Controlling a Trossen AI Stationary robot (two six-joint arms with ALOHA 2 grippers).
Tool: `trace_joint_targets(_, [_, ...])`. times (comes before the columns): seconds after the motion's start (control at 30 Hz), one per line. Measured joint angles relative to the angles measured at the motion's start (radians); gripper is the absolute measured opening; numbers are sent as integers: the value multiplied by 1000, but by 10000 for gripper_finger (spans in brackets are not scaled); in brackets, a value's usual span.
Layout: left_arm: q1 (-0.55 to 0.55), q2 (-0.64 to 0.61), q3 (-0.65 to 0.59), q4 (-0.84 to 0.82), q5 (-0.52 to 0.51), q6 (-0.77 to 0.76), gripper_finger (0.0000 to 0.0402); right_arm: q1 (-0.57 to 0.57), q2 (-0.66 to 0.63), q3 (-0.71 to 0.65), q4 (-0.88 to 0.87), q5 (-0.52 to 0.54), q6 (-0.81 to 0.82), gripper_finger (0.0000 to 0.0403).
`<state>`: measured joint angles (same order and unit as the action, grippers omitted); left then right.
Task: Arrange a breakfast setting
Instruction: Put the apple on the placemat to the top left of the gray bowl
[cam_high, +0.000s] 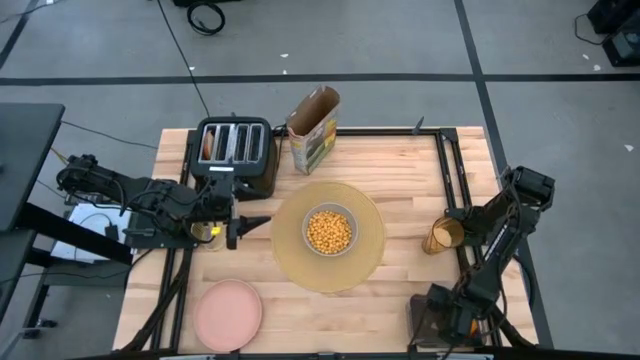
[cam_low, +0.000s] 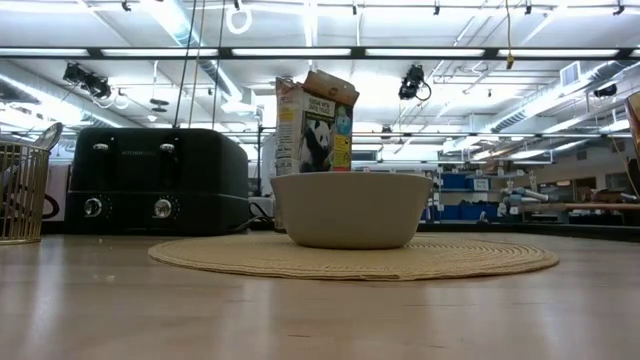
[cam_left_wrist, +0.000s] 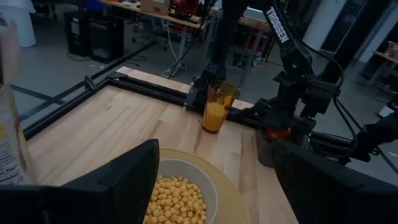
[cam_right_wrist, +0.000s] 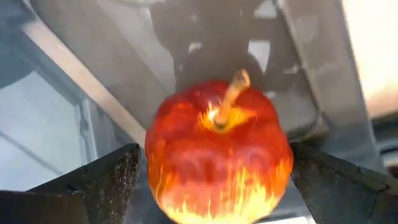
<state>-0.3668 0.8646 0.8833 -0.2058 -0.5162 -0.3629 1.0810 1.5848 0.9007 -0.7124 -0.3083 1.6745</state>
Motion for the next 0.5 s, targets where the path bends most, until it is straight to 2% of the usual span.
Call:
trace_joint_targets(0.17, [0, 0, 0, 10, -24, 5, 314, 23, 0, -33, 15, 48, -11, 398])
trace_joint_targets(0.3, [0, 0, 0, 18, -24, 8, 314, 29, -1, -62, 30, 47, -5, 395])
trace_joint_targets(0.5, [0, 0, 0, 22, -24, 8, 314, 30, -3, -71, 34, 78, 1, 366])
